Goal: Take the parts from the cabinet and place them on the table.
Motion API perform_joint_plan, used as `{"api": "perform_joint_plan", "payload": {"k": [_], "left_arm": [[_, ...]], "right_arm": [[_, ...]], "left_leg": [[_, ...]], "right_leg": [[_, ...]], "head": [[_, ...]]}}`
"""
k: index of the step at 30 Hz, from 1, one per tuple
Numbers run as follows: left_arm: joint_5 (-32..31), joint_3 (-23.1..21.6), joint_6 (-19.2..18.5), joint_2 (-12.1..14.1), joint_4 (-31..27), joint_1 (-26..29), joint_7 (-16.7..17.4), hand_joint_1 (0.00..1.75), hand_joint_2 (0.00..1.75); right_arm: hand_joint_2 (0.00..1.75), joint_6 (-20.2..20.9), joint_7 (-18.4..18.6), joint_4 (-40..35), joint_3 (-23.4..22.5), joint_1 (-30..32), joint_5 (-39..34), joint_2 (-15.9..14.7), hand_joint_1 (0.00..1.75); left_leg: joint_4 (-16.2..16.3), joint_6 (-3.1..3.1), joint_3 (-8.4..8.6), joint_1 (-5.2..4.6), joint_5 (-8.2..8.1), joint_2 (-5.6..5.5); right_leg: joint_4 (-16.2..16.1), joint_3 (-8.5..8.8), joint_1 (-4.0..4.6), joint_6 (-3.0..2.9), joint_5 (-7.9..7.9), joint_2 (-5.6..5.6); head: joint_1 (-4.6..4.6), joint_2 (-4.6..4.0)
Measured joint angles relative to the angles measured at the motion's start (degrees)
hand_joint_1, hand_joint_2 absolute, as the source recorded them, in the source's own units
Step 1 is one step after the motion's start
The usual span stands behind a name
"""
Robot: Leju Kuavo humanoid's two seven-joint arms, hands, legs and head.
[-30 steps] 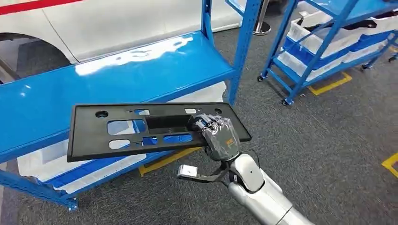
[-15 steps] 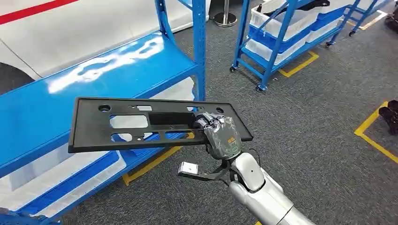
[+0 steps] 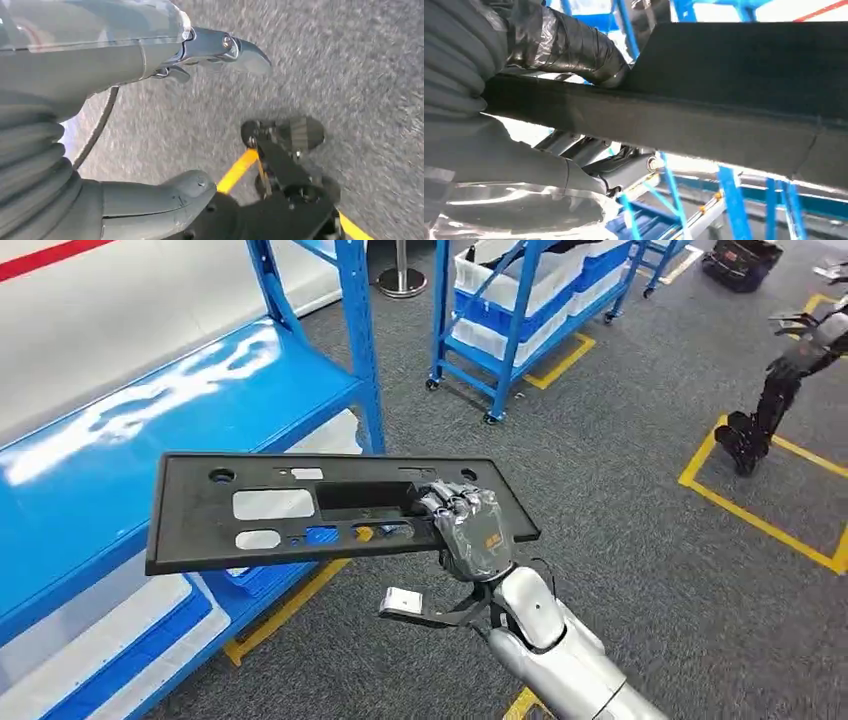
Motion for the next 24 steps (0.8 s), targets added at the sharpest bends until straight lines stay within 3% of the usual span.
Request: {"api": "perform_joint_plan", "payload": {"k": [1, 2, 3, 4, 5, 6, 7, 9, 11, 12, 13, 15, 16, 17, 18, 20, 21, 22, 24], "left_arm": [[0.0, 0.0, 0.0, 0.11, 0.0, 0.02, 0.0, 0.0, 1.75], [0.0, 0.0, 0.0, 0.15, 0.0, 0.01, 0.0, 0.0, 1.75], [-0.02, 0.0, -0.04, 0.15, 0.0, -0.04, 0.0, 0.0, 1.75], [-0.02, 0.0, -0.07, 0.15, 0.0, -0.14, 0.0, 0.0, 1.75], [-0.02, 0.0, -0.2, 0.15, 0.0, -0.25, 0.0, 0.0, 1.75], [-0.02, -0.02, -0.24, 0.22, 0.0, -0.25, 0.0, 0.0, 1.75], [0.0, 0.0, -0.24, 0.24, 0.0, -0.28, 0.0, 0.0, 1.75], [0.02, -0.02, -0.28, 0.28, 0.0, -0.31, 0.0, 0.0, 1.75], [0.04, -0.02, -0.39, 0.28, 0.0, -0.43, 0.0, 0.0, 1.75], [0.07, -0.02, -0.39, 0.28, 0.0, -0.46, -0.04, 0.0, 1.75], [0.07, -0.02, -0.46, 0.28, 0.02, -0.4, -0.07, 0.0, 1.75], [0.09, -0.02, -0.44, 0.33, 0.0, -0.09, -0.07, 0.0, 1.75], [0.09, -0.02, -0.44, 0.37, 0.0, 0.06, -0.07, 0.0, 1.75], [0.09, -0.02, -0.41, 0.37, 0.02, 0.15, -0.07, 0.0, 1.75], [0.09, -0.02, -0.42, 0.39, 0.0, 0.17, -0.07, 0.0, 1.75], [0.11, -0.02, -0.42, 0.39, 0.0, 0.1, -0.07, 0.0, 1.75], [0.11, -0.02, -0.42, 0.44, 0.0, 0.13, -0.07, 0.0, 1.75], [0.15, -0.02, -0.42, 0.68, 0.02, 0.12, -0.07, 0.0, 1.75], [0.24, -0.02, -0.52, 0.7, 0.02, 0.03, -0.07, 0.0, 1.75]], "right_arm": [[1.75, 0.0, 0.02, 0.02, 0.0, 0.15, 0.0, -0.04, 1.75], [1.75, 0.0, 0.07, 0.09, 0.0, 0.27, -0.02, -0.09, 1.75], [1.75, 0.05, 0.13, 0.09, 0.0, 0.33, 0.0, -0.09, 1.75], [1.75, 0.07, 0.22, 0.09, 0.0, 0.32, 0.0, -0.09, 1.75], [1.75, 0.09, 0.26, 0.09, -0.02, 0.27, -0.02, -0.07, 1.75], [1.75, 0.13, 0.26, 0.07, -0.04, 0.21, 0.0, -0.07, 1.75], [1.75, 0.22, 0.28, 0.04, -0.04, 0.21, 0.0, 0.09, 1.75], [1.75, 0.39, 0.48, 0.0, -0.15, 0.22, 0.02, 0.09, 1.75], [1.75, 0.42, 0.5, -0.07, -0.28, 0.27, 0.05, 0.07, 1.75], [1.75, 0.48, 0.55, -0.13, -0.31, 0.28, 0.07, 0.09, 1.75], [1.75, 0.57, 0.65, -0.13, -0.33, 0.2, 0.18, 0.17, 1.75], [1.75, 0.64, 0.79, -0.13, -0.31, 0.29, 0.24, 0.44, 1.75], [1.75, 0.64, 0.79, -0.11, -0.31, 0.41, 0.31, 0.48, 1.75], [1.75, 0.66, 0.81, -0.09, -0.31, 0.49, 0.31, 0.48, 1.75], [1.75, 0.66, 0.81, -0.09, -0.31, 0.52, 0.33, 0.48, 1.75], [1.75, 0.68, 0.81, -0.11, -0.31, 0.49, 0.4, 0.55, 1.75], [1.75, 0.72, 0.85, -0.13, -0.31, 0.5, 0.42, 0.61, 1.75], [1.75, 0.81, 0.98, -0.11, -0.31, 0.38, 0.44, 0.61, 1.75], [1.75, 1.07, 1.18, -0.09, -0.33, 0.46, 0.68, 0.7, 1.75]], "left_leg": [[0.03, 0.0, -0.02, 0.0, -0.08, 0.94], [0.08, -0.11, -0.01, 0.0, -0.16, 1.68], [0.19, -0.24, 0.01, 0.02, -0.27, 2.39], [0.42, -0.37, 0.04, 0.05, -0.49, 3.06], [0.72, -0.64, 0.1, 0.09, -0.79, 3.7], [1.03, -1.11, 0.15, -0.01, -1.15, 4.24], [1.43, -1.59, -0.04, -0.5, -1.48, 4.76], [1.26, -2.15, 0.26, -0.43, -1.57, 5.66], [1.28, -2.89, 0.52, -0.09, -1.96, 6.3], [2.51, -3.12, 0.18, 0.14, -3.19, 3.3], [5.74, -3.1, -1.2, 0.27, -5.39, 1.02], [14.93, -3.14, -5.46, 0.17, -9.74, -0.61], [18.95, -3.09, -7.54, 0.14, -10.88, -0.76], [20.19, -2.97, -8.44, 0.13, -10.38, -0.76], [18.41, -2.71, -7.9, 0.1, -8.46, -0.86], [9.01, -2.06, -3.98, 0.09, -2.79, -2.03], [4.31, -1.66, -2.02, 0.09, -0.64, -4.34], [2.97, -1.28, -1.55, 0.34, -1.36, -7.35], [2.13, -1.34, -1.15, -0.03, -1.54, -6.27]], "right_leg": [[3.27, -1.64, -0.26, 0.22, -0.92, -0.24], [3.8, -1.89, -0.43, 0.4, -0.42, -0.38], [1.66, -0.78, -0.64, 0.55, 1.33, -0.61], [-2.36, 1.48, -0.84, 0.62, 3.63, -1.0], [-7.88, 4.59, -0.86, 0.59, 6.03, -2.19], [-12.09, 6.58, -0.45, 0.3, 5.7, -5.47], [-12.19, 6.53, 0.02, -0.34, 5.87, -5.22], [-11.91, 6.2, 0.26, -1.02, 5.81, -3.66], [-12.39, 6.3, -0.01, -1.86, 6.15, -2.24], [-12.59, 6.43, -0.17, -2.24, 6.31, -1.65], [-12.61, 6.42, -0.18, -2.6, 6.35, -1.24], [-12.6, 6.38, 0.0, -2.86, 6.36, 0.16], [-12.55, 6.37, 0.18, -2.95, 6.37, 1.0], [-12.5, 6.39, 0.31, -2.95, 6.37, 1.85], [-12.41, 6.44, 0.37, -2.95, 6.37, 2.77], [-12.17, 6.56, 0.43, -2.92, 6.36, 4.46], [-12.07, 6.51, 0.32, -2.87, 6.32, 5.13], [-11.78, 6.14, 0.6, -2.54, 6.34, 5.75], [-11.97, 5.51, -0.21, -1.64, 6.74, 7.35]], "head": [[0.04, -0.02], [0.04, 0.0], [0.04, 0.0], [0.04, -0.02], [0.02, 0.0], [0.04, -0.02], [0.0, 0.0], [0.0, 0.0], [-0.02, 0.0], [0.0, 0.0], [-0.02, 0.0], [-0.02, 0.0], [-0.02, 0.0], [-0.02, -0.02], [-0.02, 0.0], [-0.02, -0.02], [-0.02, 0.0], [0.05, -0.02], [0.04, 0.0]]}}
